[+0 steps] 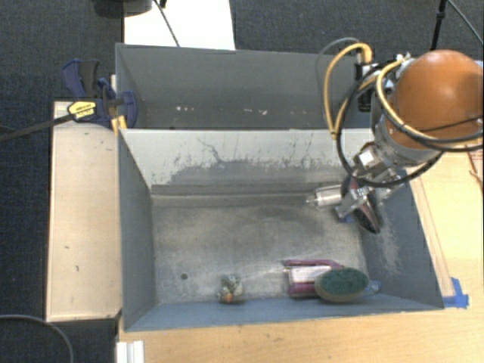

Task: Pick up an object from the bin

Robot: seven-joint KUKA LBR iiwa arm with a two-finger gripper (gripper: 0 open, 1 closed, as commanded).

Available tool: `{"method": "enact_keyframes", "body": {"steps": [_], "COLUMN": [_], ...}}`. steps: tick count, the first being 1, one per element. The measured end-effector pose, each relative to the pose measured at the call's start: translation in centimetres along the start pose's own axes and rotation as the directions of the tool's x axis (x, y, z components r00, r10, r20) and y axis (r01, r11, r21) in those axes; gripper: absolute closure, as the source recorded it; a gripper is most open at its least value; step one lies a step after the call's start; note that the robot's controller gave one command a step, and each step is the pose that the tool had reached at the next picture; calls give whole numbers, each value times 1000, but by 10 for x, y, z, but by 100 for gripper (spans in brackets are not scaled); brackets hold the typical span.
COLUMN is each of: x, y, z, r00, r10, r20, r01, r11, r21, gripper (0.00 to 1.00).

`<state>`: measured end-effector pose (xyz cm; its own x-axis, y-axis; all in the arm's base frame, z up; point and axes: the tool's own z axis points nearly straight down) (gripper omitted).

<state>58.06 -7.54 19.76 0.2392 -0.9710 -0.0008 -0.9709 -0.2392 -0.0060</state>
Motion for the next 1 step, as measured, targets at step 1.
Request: {"method": "enact_keyframes", "body": {"steps": [1], "x": [4], "y": [4], "z": [-64], "r00": [999], "r10": [41], "r20": [-2], "r01": [-41], "r11": [999], "r21": [0], "gripper": [100]}}
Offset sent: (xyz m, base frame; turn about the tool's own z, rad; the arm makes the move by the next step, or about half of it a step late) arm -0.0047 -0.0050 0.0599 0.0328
